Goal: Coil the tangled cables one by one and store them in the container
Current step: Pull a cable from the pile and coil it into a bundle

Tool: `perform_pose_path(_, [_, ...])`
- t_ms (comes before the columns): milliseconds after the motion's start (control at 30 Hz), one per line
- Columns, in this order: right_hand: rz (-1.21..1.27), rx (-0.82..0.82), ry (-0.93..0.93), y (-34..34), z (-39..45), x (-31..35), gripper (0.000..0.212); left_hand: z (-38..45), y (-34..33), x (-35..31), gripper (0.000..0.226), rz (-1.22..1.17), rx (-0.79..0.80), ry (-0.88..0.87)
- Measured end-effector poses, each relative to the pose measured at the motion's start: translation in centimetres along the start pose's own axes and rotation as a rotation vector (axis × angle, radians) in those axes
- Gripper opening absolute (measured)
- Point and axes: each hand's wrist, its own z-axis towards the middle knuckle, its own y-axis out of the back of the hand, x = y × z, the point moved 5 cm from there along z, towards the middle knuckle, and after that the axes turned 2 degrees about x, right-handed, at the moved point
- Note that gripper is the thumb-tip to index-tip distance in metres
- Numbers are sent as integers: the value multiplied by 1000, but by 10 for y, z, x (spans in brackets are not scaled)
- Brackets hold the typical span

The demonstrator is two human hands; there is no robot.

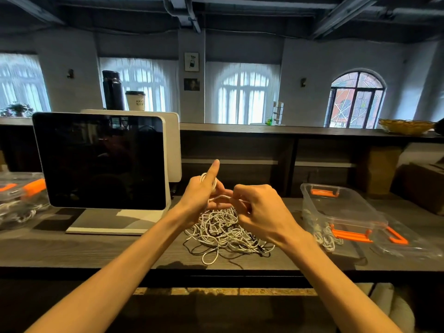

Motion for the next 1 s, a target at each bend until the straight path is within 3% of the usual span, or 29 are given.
perform_pose_path(133, [-156, 120, 126, 2, 5, 14, 15, 2, 5, 0, 70, 300, 21, -47])
perform_pose_path(200, [-206, 103, 170, 7, 8, 17, 13, -2, 1, 2, 67, 318, 118, -18])
perform_pose_path(367, [-53, -72, 156, 13, 14, 12, 13, -18, -12, 2, 64, 85, 337, 138])
perform_pose_path(467, [51, -170, 100, 19, 14, 6, 38, -22, -9, 4, 66, -111, 451, 276])
perform_pose_path(600, [133, -76, 173, 23, 15, 9, 44, -31, -12, 5, 69, -296, 595, 404])
perform_pose_path(667, [117, -112, 221, 25, 14, 12, 31, -33, -14, 6, 68, -322, 554, 432])
perform_pose_path(833, [-9, -175, 250, 30, 7, 16, 14, -18, -8, 5, 71, -222, 231, 287])
perform_pose_path(1000, [-169, -70, 196, 27, 5, 12, 15, -19, -5, 3, 71, -109, 212, 245])
